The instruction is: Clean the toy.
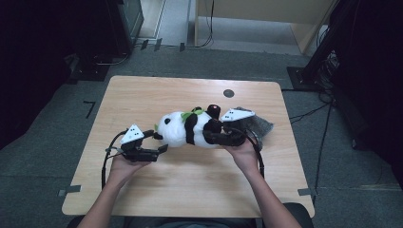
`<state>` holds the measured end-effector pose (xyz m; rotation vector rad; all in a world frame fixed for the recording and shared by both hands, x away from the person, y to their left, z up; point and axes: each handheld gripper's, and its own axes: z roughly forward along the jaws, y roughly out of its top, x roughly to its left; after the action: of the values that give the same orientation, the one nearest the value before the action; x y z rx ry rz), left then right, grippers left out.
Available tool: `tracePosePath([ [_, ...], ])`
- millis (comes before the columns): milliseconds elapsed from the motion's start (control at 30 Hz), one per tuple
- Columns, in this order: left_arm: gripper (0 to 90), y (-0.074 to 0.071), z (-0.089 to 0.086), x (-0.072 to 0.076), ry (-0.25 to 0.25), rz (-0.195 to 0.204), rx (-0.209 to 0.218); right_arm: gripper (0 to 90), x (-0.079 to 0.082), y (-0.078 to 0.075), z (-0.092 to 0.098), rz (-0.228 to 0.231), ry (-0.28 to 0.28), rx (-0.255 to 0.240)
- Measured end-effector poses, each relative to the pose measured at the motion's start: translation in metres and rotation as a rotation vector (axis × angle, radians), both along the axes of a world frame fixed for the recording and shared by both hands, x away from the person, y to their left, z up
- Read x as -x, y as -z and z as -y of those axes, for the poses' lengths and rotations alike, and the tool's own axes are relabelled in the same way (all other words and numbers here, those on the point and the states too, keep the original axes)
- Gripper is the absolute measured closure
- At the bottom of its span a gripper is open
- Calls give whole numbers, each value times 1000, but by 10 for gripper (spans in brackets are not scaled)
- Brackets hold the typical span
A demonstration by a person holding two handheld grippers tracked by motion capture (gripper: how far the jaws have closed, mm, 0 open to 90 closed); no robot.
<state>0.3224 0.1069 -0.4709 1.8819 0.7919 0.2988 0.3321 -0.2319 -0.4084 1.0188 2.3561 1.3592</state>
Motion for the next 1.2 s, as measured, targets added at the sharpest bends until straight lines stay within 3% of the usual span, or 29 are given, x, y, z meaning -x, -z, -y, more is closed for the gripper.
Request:
tracePosePath([
  [100,0,0,3,1,33,28,16,561,4,-6,0,-10,-36,-22],
  [167,0,-1,5,5,93,70,30,563,4,-8,-1,-66,-123,-59],
  [200,0,-1,6,6,85,77,25,563,4,-8,-1,-66,-123,-59],
  [333,0,1,9,3,65,38,44,570,4,-5,-5,-96,-157,-75],
  [400,0,1,12,3,53,37,30,570,4,-5,-6,-96,-158,-72],
  [467,75,0,11,3,33,48,17,569,6,-4,-9,-90,-159,-46],
  [600,198,-2,7,1,31,45,34,553,3,-2,-7,-99,-149,-62],
  [667,220,-3,8,1,28,24,21,544,3,-1,-7,-90,-148,-52],
  [733,302,-4,8,2,28,12,18,515,5,-2,-9,-74,-148,-31],
  [800,407,-5,8,2,30,-14,27,428,7,-2,-9,-19,-139,-8],
  [833,407,-6,8,2,29,-30,34,428,7,-2,-9,-19,-139,-8],
  [933,458,-9,8,3,27,-44,42,309,4,2,-4,17,-149,-34],
  [1000,465,-11,7,2,23,-59,36,264,1,4,-1,11,-159,-68],
  [1100,468,-13,0,0,-2,-64,36,205,0,7,6,0,-146,-80],
  [1200,468,-19,-11,-3,-40,-77,70,169,0,10,11,-8,-137,-89],
])
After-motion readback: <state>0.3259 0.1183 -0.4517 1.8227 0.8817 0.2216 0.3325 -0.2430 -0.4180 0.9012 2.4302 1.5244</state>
